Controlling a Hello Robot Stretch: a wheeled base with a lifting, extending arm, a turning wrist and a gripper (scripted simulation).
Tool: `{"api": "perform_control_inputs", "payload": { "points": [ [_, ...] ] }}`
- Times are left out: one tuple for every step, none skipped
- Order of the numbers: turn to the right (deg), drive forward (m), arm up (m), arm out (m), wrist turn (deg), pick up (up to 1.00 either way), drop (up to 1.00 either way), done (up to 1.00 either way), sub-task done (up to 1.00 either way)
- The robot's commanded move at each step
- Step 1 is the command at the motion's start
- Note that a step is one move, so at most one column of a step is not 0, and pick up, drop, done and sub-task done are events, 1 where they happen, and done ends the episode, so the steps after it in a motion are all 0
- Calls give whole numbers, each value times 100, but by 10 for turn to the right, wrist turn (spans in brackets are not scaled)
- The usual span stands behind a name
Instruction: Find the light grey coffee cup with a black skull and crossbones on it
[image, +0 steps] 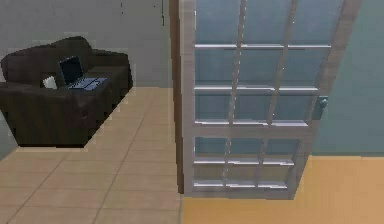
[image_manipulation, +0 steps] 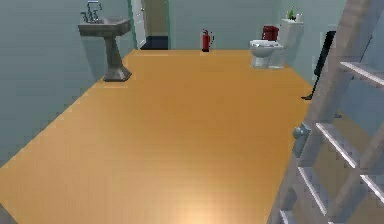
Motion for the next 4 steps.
{"api": "perform_control_inputs", "payload": {
  "points": [
    [0,10,0,0,0,0,0,0,0],
    [-450,0,0,0,0,0,0,0,0],
    [-330,0,0,0,0,0,0,0,0],
    [0,30,0,0,0,0,0,0,0]
  ]
}}
